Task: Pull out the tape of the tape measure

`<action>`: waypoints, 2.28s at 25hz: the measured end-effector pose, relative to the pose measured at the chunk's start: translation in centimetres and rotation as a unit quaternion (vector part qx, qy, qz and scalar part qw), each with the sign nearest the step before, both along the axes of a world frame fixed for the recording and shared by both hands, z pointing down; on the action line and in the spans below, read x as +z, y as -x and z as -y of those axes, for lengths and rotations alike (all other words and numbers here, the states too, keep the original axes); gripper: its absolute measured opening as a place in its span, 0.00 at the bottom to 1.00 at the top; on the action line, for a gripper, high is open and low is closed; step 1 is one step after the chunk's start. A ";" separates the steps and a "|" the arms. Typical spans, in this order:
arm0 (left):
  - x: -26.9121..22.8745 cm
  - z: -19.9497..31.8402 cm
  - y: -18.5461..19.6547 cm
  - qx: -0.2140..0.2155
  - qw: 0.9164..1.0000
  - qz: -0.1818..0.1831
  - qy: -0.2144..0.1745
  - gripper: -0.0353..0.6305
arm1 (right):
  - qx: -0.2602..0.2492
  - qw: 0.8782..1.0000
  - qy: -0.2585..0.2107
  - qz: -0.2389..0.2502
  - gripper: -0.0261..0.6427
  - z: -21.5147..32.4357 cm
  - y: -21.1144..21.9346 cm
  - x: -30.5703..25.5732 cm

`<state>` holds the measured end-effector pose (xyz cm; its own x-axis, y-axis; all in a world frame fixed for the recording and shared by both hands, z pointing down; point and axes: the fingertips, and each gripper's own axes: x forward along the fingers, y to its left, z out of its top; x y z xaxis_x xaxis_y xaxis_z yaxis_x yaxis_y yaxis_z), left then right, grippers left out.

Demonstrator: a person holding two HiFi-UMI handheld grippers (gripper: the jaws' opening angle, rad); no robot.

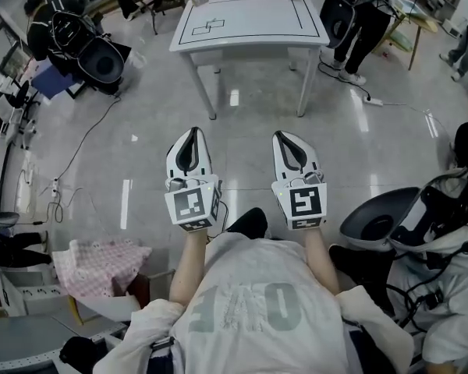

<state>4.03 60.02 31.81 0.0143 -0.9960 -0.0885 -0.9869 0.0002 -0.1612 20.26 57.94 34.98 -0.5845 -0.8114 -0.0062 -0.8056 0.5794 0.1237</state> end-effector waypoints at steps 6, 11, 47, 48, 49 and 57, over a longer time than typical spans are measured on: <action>-0.9 0.7 1.0 -0.014 1.000 0.006 0.002 0.09 | -0.026 0.999 0.022 0.019 0.08 0.6 1.3 0.6; -1.1 2.9 1.4 -0.017 1.000 -0.004 -0.013 0.09 | -0.032 0.999 0.010 0.016 0.08 2.6 1.4 0.3; 1.5 57.1 16.1 -0.024 0.999 0.014 -0.047 0.09 | -0.043 0.998 0.052 0.001 0.08 57.8 17.4 3.8; 1.2 58.8 16.4 -0.023 0.999 0.015 -0.047 0.09 | -0.041 0.998 0.050 0.003 0.08 59.4 17.8 3.3; 0.9 60.4 16.7 -0.022 0.999 0.015 -0.043 0.09 | -0.038 0.998 0.049 0.003 0.08 60.8 18.1 2.9; -1.0 67.3 17.0 0.020 1.000 -0.011 -0.015 0.09 | -0.004 0.999 0.051 -0.010 0.08 67.0 18.4 -1.0</action>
